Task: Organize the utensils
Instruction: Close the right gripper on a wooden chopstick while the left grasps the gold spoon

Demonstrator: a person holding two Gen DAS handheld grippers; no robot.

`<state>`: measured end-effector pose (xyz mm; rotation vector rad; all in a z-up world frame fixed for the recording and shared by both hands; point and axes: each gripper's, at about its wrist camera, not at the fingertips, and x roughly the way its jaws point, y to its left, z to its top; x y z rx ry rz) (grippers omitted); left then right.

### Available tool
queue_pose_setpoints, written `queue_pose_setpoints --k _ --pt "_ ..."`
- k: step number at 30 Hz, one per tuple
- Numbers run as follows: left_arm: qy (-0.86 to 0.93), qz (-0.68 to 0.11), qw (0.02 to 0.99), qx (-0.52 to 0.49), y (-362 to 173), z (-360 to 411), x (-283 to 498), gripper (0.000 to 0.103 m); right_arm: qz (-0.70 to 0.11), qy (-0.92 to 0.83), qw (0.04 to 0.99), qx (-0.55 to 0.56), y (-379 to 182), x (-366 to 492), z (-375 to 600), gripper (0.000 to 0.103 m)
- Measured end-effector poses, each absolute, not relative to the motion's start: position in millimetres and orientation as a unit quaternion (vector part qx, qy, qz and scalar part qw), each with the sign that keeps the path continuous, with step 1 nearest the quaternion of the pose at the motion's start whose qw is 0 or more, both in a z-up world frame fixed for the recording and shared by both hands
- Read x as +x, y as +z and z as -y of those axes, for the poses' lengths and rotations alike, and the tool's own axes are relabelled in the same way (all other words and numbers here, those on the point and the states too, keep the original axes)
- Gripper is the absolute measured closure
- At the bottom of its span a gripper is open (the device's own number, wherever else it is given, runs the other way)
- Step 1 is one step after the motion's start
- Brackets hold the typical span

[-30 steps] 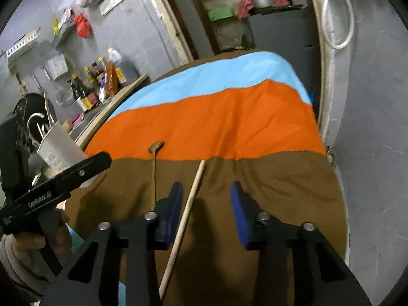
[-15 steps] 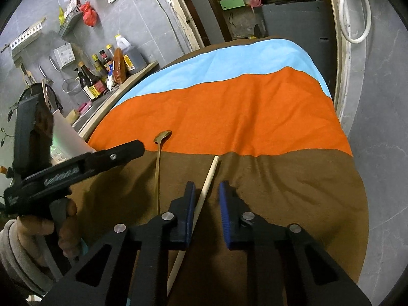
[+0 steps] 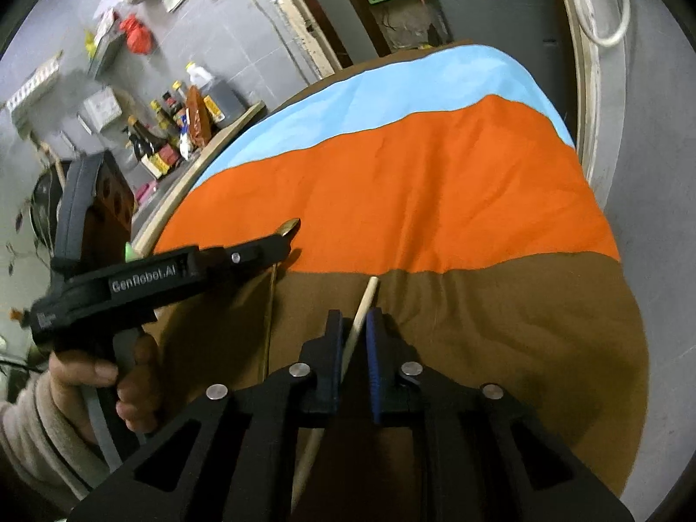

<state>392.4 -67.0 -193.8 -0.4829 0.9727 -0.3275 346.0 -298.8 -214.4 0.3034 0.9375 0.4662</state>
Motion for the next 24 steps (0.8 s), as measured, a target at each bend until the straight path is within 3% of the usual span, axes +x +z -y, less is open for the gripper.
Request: queue_pose_setpoints --k 15,17,24 --pt "-0.163 -0.501 0.821 -0.223 -191.9 72.1 405.3 0.088 -0.456 0.224 0.847 0.158 -222.2 350.5 293.6 0.096" --pt "-0.166 -0.504 0.818 -0.222 -191.4 72.6 406.3 0.093 -0.460 0.220 0.846 0.155 -221.5 350.6 292.7 0.096" --pt "-0.179 -0.513 0.805 -0.237 -194.1 72.8 408.4 0.096 -0.481 0.207 0.844 0.117 -214.8 354.4 282.4 0.096"
